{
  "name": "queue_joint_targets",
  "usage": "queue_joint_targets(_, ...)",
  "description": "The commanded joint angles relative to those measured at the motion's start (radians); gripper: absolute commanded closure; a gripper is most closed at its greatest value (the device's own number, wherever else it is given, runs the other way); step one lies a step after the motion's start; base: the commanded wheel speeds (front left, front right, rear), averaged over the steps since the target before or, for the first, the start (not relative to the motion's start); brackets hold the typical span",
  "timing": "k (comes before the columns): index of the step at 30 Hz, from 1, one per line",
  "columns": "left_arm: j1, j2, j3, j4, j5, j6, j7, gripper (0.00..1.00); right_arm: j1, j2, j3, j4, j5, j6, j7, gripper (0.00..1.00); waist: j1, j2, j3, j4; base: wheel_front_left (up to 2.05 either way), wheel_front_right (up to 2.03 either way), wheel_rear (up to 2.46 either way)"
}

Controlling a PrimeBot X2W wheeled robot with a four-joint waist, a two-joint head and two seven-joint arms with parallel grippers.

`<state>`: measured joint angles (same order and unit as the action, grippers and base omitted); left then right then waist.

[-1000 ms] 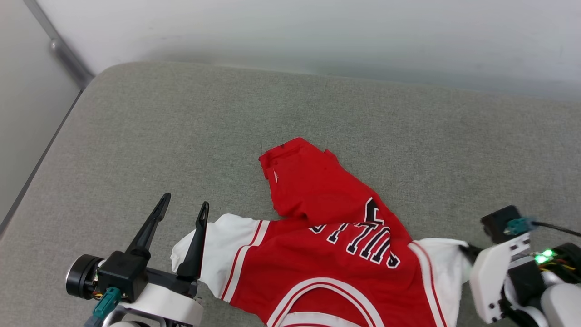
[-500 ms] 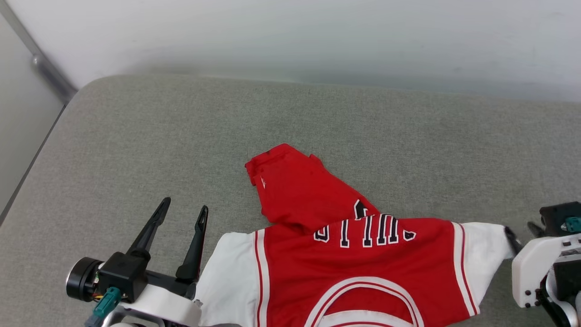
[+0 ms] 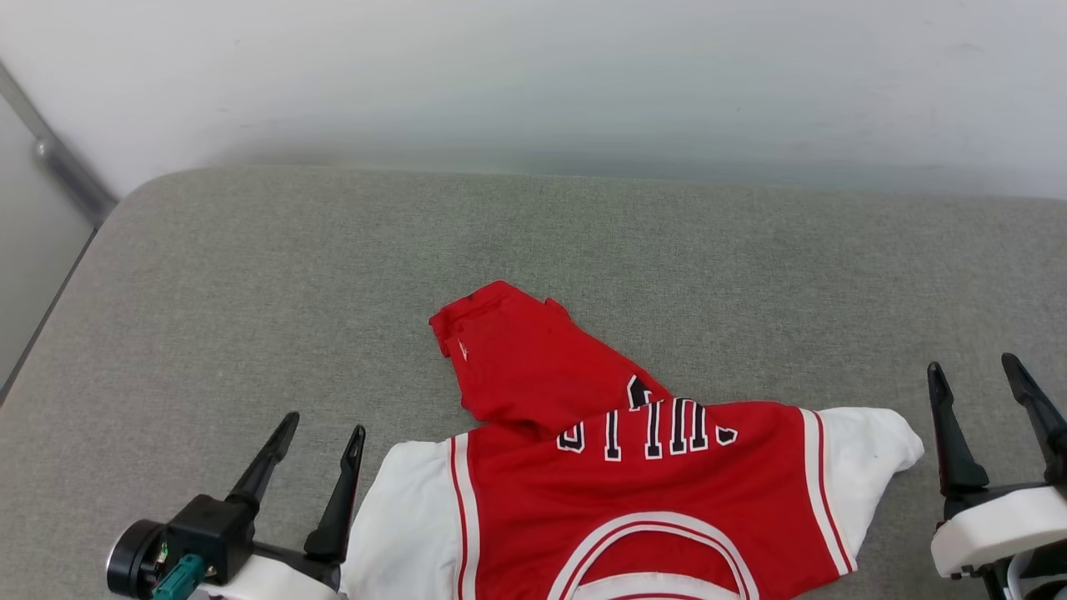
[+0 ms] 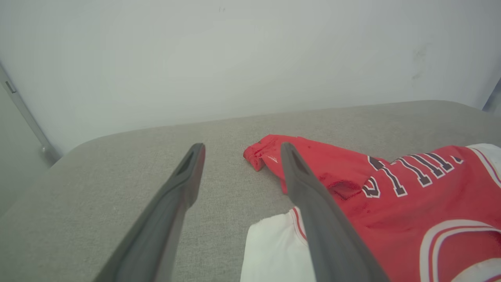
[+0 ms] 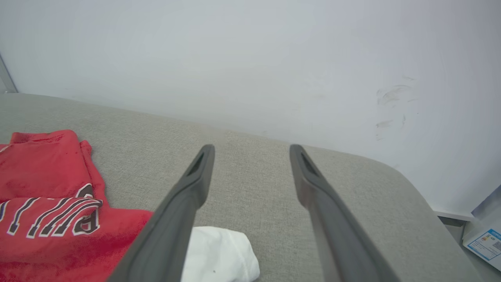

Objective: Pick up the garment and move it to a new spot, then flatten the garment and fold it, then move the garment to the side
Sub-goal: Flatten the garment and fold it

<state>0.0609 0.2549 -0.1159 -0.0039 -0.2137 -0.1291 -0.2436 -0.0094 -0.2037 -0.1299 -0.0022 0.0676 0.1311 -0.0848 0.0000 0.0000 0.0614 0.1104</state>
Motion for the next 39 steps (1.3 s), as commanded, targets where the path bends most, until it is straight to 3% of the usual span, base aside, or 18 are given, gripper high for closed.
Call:
queue_joint_targets(1, 0.015, 0.009, -0.002, -0.003, -0.023, 0.0, 0.032, 0.0, 0.016, 0.018, -0.01, -0.018, -0.01, -0.001, -0.011, 0.0, 0.0, 0.0, 0.002, -0.003, 0.0, 0.0, 0.0)
queue_joint_targets(6, 0.042, 0.067, 0.002, -0.029, -0.096, 0.018, 0.302, 0.0, 0.044, 0.063, -0.014, -0.07, -0.032, -0.001, -0.008, 0.0, 0.0, 0.0, 0.02, -0.017, 0.0, 0.0, 0.0)
queue_joint_targets(10, 0.083, 0.099, -0.004, -0.082, -0.194, 0.03, 0.619, 0.0, 0.038, 0.079, -0.029, -0.08, -0.037, -0.001, 0.016, 0.0, 0.0, 0.0, 0.038, -0.035, 0.0, 0.0, 0.0)
queue_joint_targets(15, 0.102, 0.139, -0.006, -0.147, -0.219, 0.074, 0.836, 0.0, 0.021, 0.084, -0.031, -0.067, -0.049, -0.001, 0.016, 0.0, 0.0, 0.0, 0.069, -0.058, 0.0, 0.0, 0.0)
queue_joint_targets(21, 0.101, 0.152, -0.017, -0.133, -0.23, 0.098, 0.933, 0.0, -0.004, 0.098, -0.054, -0.046, -0.064, -0.001, 0.011, 0.0, 0.0, 0.0, 0.116, -0.089, 0.0, 0.0, 0.0)
queue_joint_targets(31, 0.087, 0.14, -0.033, -0.002, -0.234, 0.113, 0.95, 0.0, -0.035, 0.112, -0.069, -0.009, -0.081, -0.001, -0.02, 0.0, 0.0, 0.0, 0.165, -0.104, 0.0, 0.0, 0.0)
queue_joint_targets(32, 0.084, 0.133, -0.033, 0.014, -0.237, 0.114, 0.947, 0.11, -0.035, 0.113, -0.069, -0.008, -0.082, -0.001, -0.019, 0.0, 0.0, 0.0, 0.167, -0.103, 0.0, 0.0, 0.0)
queue_joint_targets(33, 0.079, 0.129, -0.036, 0.03, -0.241, 0.113, 0.948, 0.64, -0.035, 0.112, -0.069, -0.006, -0.084, -0.001, -0.019, 0.0, 0.0, 0.0, 0.168, -0.102, 0.0, 0.0, 0.0)
queue_joint_targets(34, 0.075, 0.124, -0.039, 0.043, -0.242, 0.112, 0.944, 1.0, -0.037, 0.11, -0.071, -0.004, -0.086, -0.001, -0.016, 0.0, 0.0, 0.0, 0.168, -0.101, 0.0, 0.0, 0.0)
queue_joint_targets(39, 0.034, 0.101, -0.032, 0.044, -0.245, 0.102, 0.862, 1.0, -0.024, 0.087, -0.055, 0.006, -0.078, -0.001, 0.021, 0.0, 0.0, 0.0, 0.149, -0.089, 0.0, 0.0, 0.0)
